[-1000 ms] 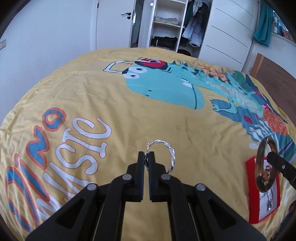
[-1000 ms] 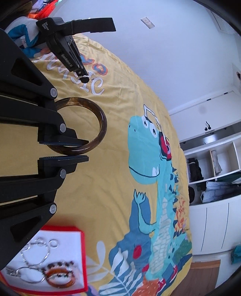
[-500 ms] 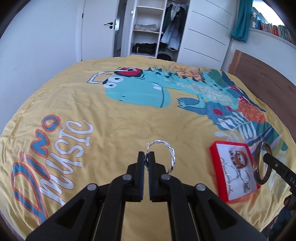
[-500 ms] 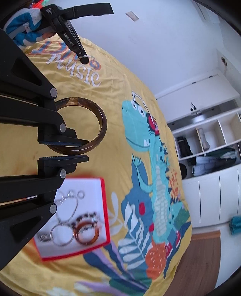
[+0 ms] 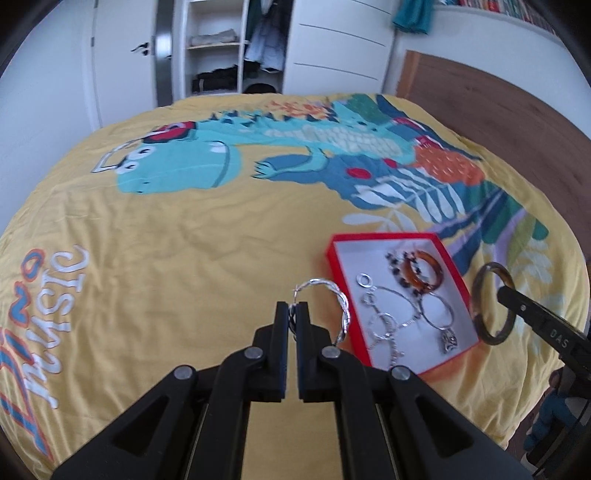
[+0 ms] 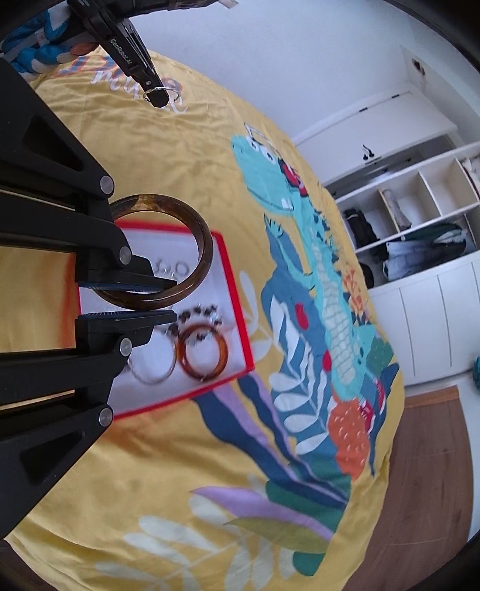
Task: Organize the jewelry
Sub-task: 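Carry the hoop with the left tool while the right tool carries the bangle into the red box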
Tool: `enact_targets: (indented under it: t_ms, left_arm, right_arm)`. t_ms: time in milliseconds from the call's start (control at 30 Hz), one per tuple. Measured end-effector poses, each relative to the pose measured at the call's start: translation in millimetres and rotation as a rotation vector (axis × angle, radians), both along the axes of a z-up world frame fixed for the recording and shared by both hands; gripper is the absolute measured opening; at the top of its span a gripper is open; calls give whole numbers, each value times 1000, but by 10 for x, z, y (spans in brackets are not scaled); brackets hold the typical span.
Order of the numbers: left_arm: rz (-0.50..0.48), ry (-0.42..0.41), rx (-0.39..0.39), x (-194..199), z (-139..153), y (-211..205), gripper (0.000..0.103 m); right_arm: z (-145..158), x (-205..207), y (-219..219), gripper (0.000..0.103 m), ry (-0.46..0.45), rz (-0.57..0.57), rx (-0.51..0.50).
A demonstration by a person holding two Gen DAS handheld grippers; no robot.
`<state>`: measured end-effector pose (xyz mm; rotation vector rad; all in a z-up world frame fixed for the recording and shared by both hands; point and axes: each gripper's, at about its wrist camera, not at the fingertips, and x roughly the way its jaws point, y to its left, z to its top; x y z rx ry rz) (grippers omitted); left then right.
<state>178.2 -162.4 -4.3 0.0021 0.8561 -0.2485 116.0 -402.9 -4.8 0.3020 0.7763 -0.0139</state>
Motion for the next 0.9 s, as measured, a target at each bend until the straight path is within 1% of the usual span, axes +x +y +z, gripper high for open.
enact_targets:
  t_ms: [133, 400, 533, 667, 900]
  left_arm:
    - [-64, 34, 16, 59, -193, -393, 3]
    - [-162, 86, 48, 136, -538, -991, 3]
    - [-183, 109, 79, 146, -705, -1139, 3]
    - [-174, 138, 108, 202, -863, -1208, 3]
    - [-155, 186, 132, 274, -1067, -1231, 3]
  right_arm:
    - [-209, 95, -170, 9, 35, -13, -17]
    - [-484, 287, -317, 9, 81, 11, -70]
    - [-604, 336, -342, 9, 103, 36, -80]
    - [-710, 385, -365, 9, 119, 53, -71]
    - [-849, 461, -345, 9, 143, 76, -97]
